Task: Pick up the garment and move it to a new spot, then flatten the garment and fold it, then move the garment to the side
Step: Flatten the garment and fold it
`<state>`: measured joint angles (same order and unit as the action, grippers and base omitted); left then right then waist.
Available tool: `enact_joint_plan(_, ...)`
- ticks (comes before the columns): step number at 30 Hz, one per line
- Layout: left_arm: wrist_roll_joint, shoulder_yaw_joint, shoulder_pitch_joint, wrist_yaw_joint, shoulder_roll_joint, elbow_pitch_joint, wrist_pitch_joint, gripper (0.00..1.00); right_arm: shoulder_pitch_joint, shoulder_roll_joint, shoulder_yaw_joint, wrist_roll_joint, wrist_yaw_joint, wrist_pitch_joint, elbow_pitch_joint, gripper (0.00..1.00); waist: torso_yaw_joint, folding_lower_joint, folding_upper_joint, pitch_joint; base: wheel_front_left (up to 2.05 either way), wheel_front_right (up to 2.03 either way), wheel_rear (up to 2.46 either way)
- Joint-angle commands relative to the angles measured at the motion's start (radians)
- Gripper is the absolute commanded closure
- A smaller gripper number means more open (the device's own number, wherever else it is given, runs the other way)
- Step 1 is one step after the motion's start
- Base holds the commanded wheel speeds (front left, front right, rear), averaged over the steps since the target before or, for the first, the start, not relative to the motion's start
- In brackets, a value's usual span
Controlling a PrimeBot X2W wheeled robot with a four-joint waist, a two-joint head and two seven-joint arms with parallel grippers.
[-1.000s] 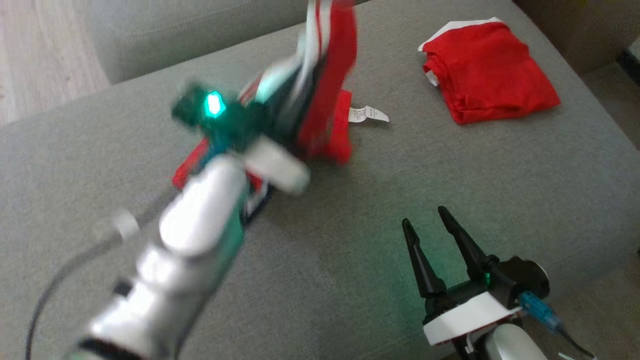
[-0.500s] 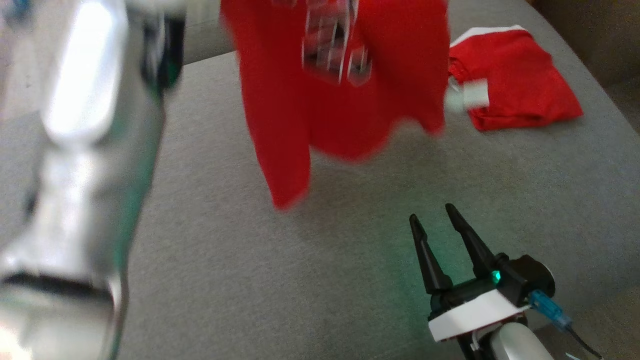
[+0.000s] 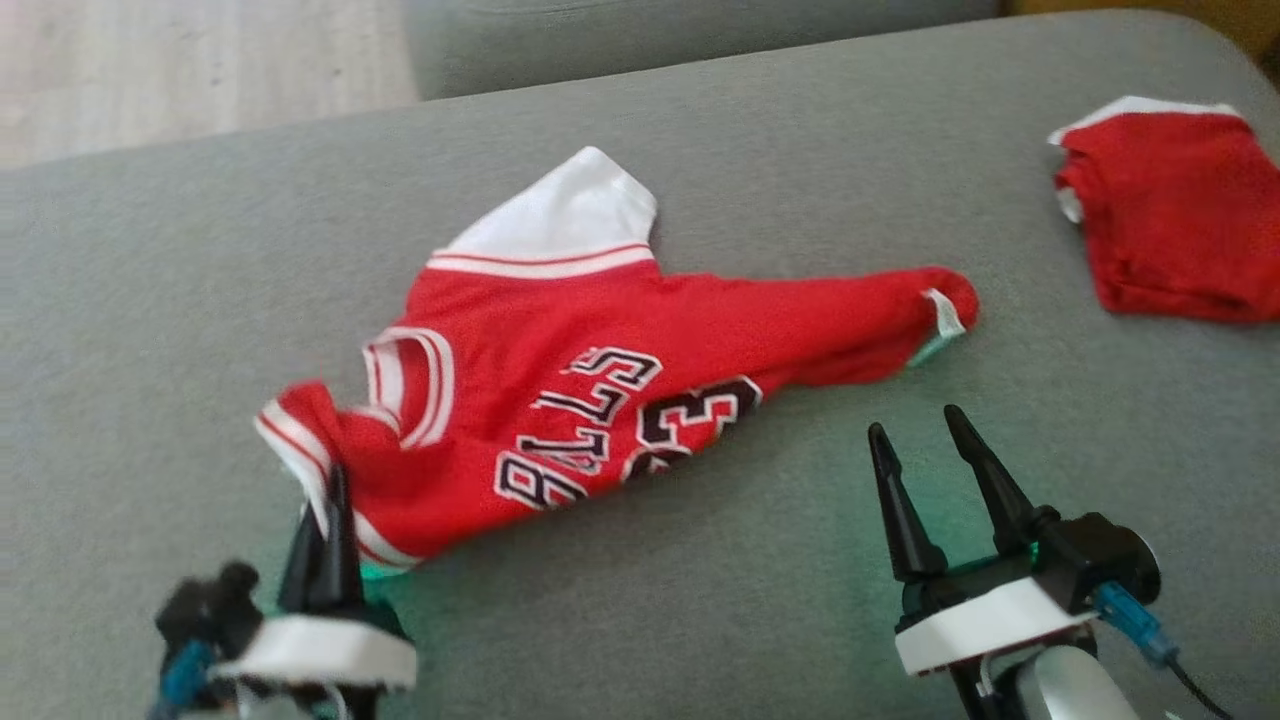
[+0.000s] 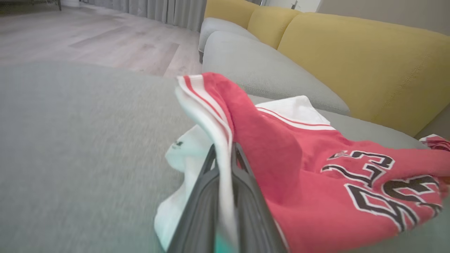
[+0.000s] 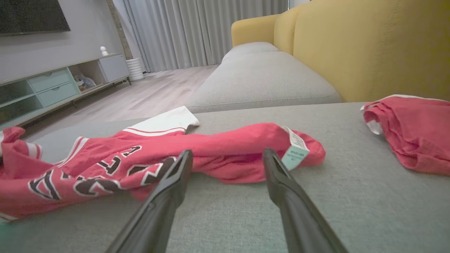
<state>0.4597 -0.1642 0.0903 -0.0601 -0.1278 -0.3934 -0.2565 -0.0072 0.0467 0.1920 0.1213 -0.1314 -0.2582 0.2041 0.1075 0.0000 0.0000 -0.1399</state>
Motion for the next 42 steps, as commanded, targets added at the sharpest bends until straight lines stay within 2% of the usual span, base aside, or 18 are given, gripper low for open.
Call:
enact_joint_plan(1, -0.008, 0.052, -0.009, -0.014, 0.006, 0.053, -0.005, 1.00, -0.003, 0.004, 0.022, -0.009, 0.001, -0.004, -0.029, 0.00, -0.045, 0.0000, 0.0000, 0.002, 0.00, 0.00, 0.00)
enact_joint_plan(2, -0.008, 0.060, -0.058, -0.031, 0.024, 0.074, -0.005, 0.97, -0.004, 0.004, 0.027, -0.011, 0.001, -0.004, -0.027, 0.00, -0.064, 0.0000, 0.0000, 0.005, 0.00, 0.00, 0.00)
enact_joint_plan(3, -0.011, 0.062, -0.076, -0.037, 0.030, 0.083, -0.005, 0.67, -0.005, 0.004, 0.029, -0.011, 0.001, -0.004, -0.026, 0.00, -0.071, 0.0000, 0.0000, 0.006, 0.00, 0.00, 0.00)
enact_joint_plan(4, -0.015, 0.063, -0.090, -0.041, 0.033, 0.093, -0.005, 0.29, -0.006, 0.004, 0.030, -0.011, 0.001, -0.004, -0.025, 0.00, -0.077, 0.0000, 0.0000, 0.007, 0.00, 0.00, 0.00)
enact_joint_plan(5, -0.015, 0.063, -0.090, -0.041, 0.033, 0.093, -0.005, 0.29, -0.006, 0.004, 0.030, -0.011, 0.001, -0.004, -0.025, 0.00, -0.077, 0.0000, 0.0000, 0.007, 0.00, 0.00, 0.00)
enact_joint_plan(6, -0.022, 0.066, -0.100, -0.044, 0.034, 0.104, -0.005, 0.00, -0.007, 0.004, 0.031, -0.011, 0.001, -0.004, -0.025, 0.00, -0.082, 0.0000, 0.0000, 0.008, 0.00, 0.00, 0.00)
enact_joint_plan(11, -0.086, 0.072, -0.105, -0.051, 0.001, 0.210, -0.005, 0.00, -0.009, 0.004, 0.029, -0.010, 0.001, -0.004, -0.022, 0.00, -0.092, 0.0000, 0.0000, 0.008, 0.00, 0.00, 0.00)
enact_joint_plan(14, -0.123, 0.065, -0.051, -0.054, -0.051, 0.286, 0.006, 0.00, -0.011, 0.004, 0.028, -0.010, 0.001, -0.004, -0.025, 0.00, -0.090, 0.0000, 0.0000, -0.002, 0.00, 0.00, 0.00)
enact_joint_plan(21, -0.145, -0.032, 0.245, -0.068, -0.177, 0.385, 0.198, 0.00, -0.058, 0.004, 0.047, -0.022, 0.001, -0.004, -0.035, 0.00, -0.045, 0.0000, 0.0000, -0.083, 0.00, 0.00, 0.00)
enact_joint_plan(26, -0.043, -0.196, 0.495, -0.070, -0.285, 0.313, 0.356, 0.00, -0.107, 0.004, 0.060, -0.019, 0.001, -0.004, -0.040, 0.00, 0.005, 0.0000, 0.0000, -0.164, 0.00, 0.00, 0.00)
enact_joint_plan(30, 0.064, -0.331, 0.647, -0.070, -0.346, 0.199, 0.435, 0.00, -0.142, 0.004, 0.073, -0.009, 0.001, -0.004, -0.043, 0.00, 0.042, 0.0000, 0.0000, -0.220, 0.00, 0.00, 0.00)
enact_joint_plan(35, 0.165, -0.478, 0.759, -0.070, -0.390, 0.057, 0.471, 0.00, -0.180, 0.004, 0.090, 0.001, 0.001, -0.004, -0.047, 0.00, 0.081, 0.0000, 0.0000, -0.275, 0.00, 0.00, 0.00)
enact_joint_plan(41, 0.266, -0.608, 0.812, -0.070, -0.422, -0.074, 0.474, 0.00, -0.205, 0.004, 0.095, 0.009, 0.001, -0.004, -0.052, 0.00, 0.103, 0.0000, 0.0000, -0.315, 0.00, 0.00, 0.00)
enact_joint_plan(42, 0.288, -0.629, 0.815, -0.070, -0.425, -0.085, 0.476, 0.35, -0.206, 0.004, 0.093, 0.009, 0.001, -0.004, -0.052, 0.00, 0.103, 0.0000, 0.0000, -0.318, 0.00, 0.00, 0.00)
